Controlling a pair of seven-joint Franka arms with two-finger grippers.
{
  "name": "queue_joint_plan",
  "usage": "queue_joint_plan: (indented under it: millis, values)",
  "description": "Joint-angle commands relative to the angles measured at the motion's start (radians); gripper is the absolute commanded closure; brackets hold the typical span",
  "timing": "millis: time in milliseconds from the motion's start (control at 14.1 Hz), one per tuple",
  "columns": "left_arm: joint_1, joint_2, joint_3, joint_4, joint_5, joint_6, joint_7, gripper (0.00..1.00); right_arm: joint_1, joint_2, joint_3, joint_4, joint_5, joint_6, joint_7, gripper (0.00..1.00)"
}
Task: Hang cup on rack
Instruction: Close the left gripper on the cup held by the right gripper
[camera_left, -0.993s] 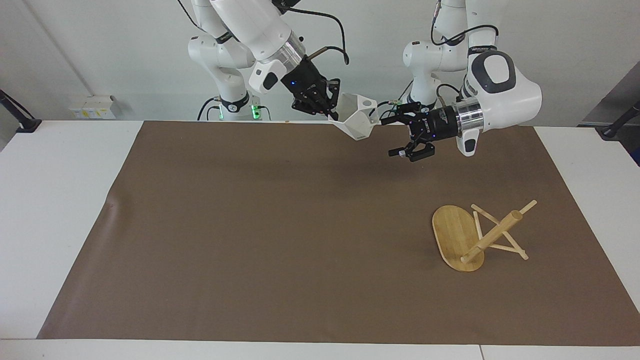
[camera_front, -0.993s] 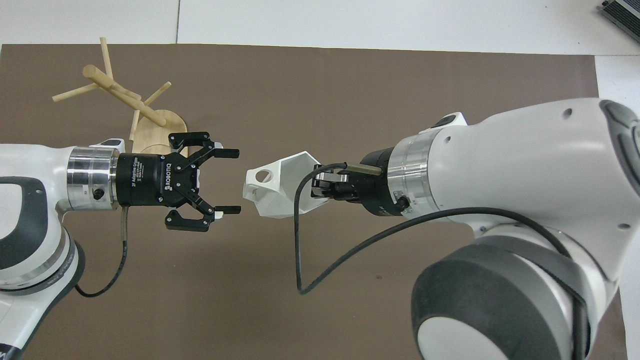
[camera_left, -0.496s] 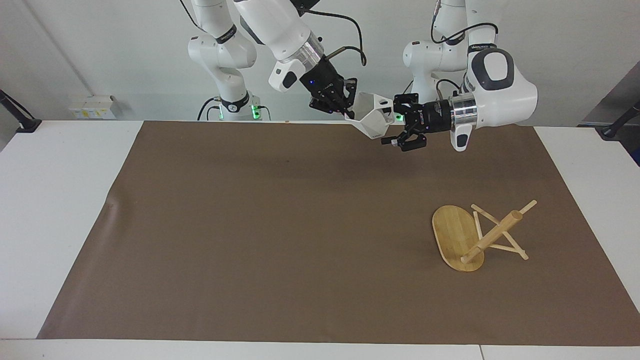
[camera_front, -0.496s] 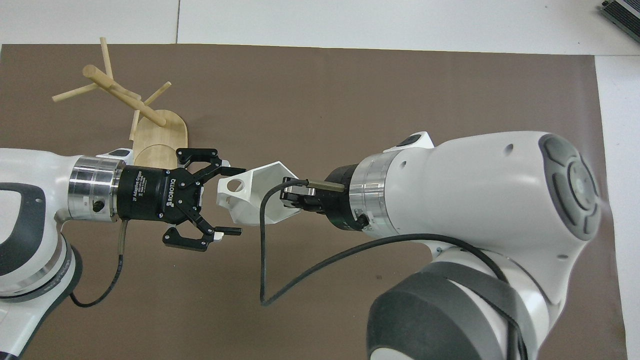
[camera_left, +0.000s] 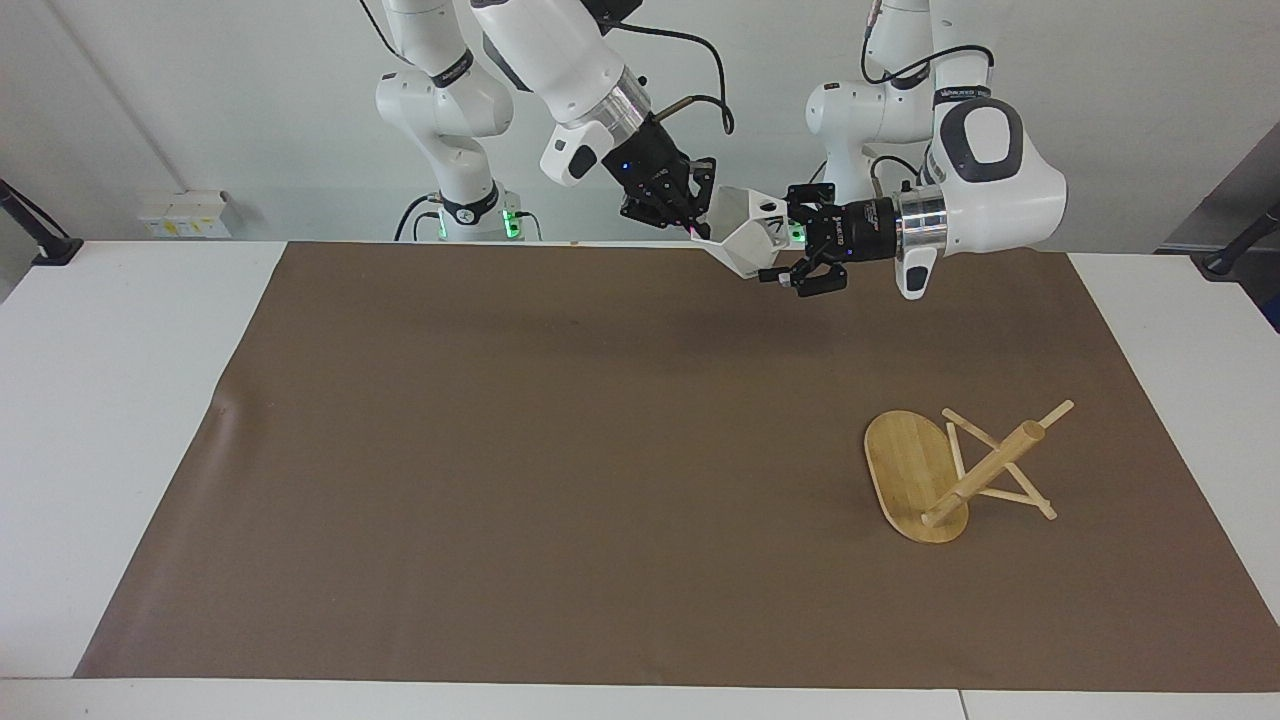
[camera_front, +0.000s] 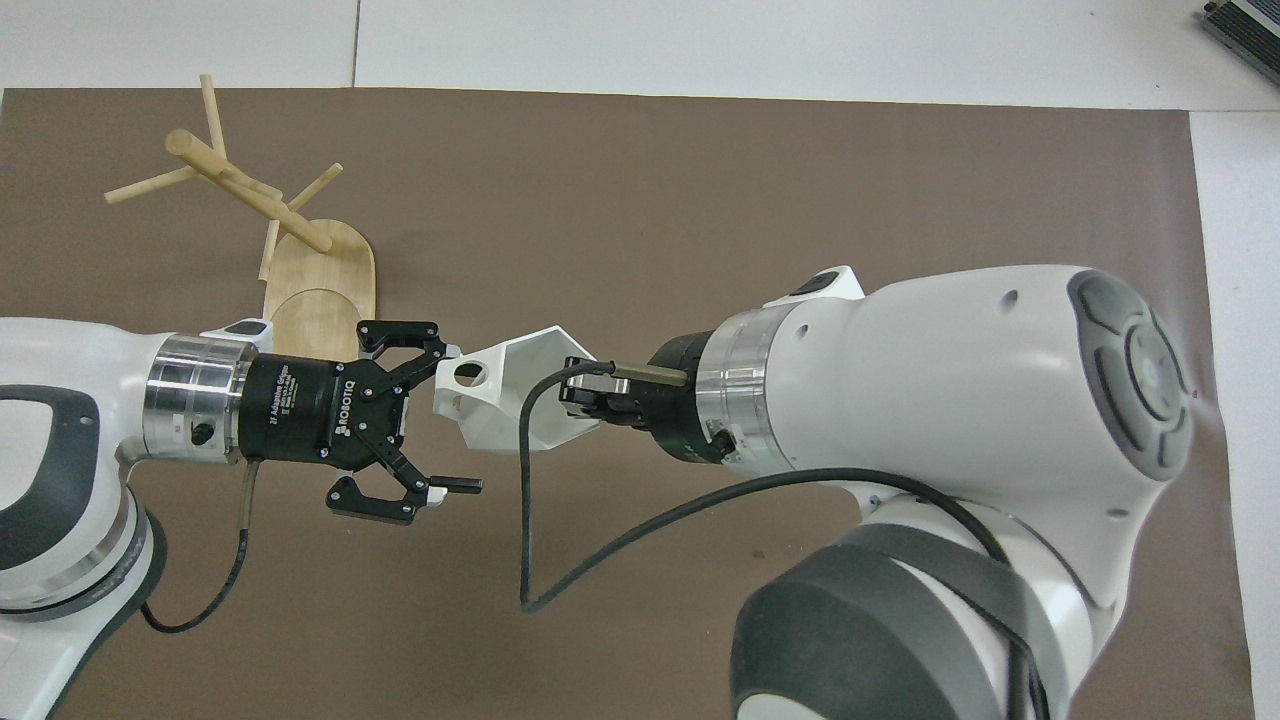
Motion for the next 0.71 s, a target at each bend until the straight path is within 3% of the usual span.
queue_joint_plan:
  millis: [0,425,638]
  values:
    - [-0.008,-0.035,0.01,-0.034,0.002,0.007,0.012,0.0,-0.008,-0.012,0.009,-0.016,0.03,0.021,0.011,1.0]
    - [-0.03,-0.035,0.005,-0.039,0.002,0.047,0.016,0.02,-0.008,-0.012,0.009,-0.016,0.03,0.021,0.011,1.0]
    - [-0.045,-0.035,0.004,-0.041,0.002,0.078,0.015,0.24,-0.01,-0.012,0.009,-0.016,0.03,0.021,0.011,1.0]
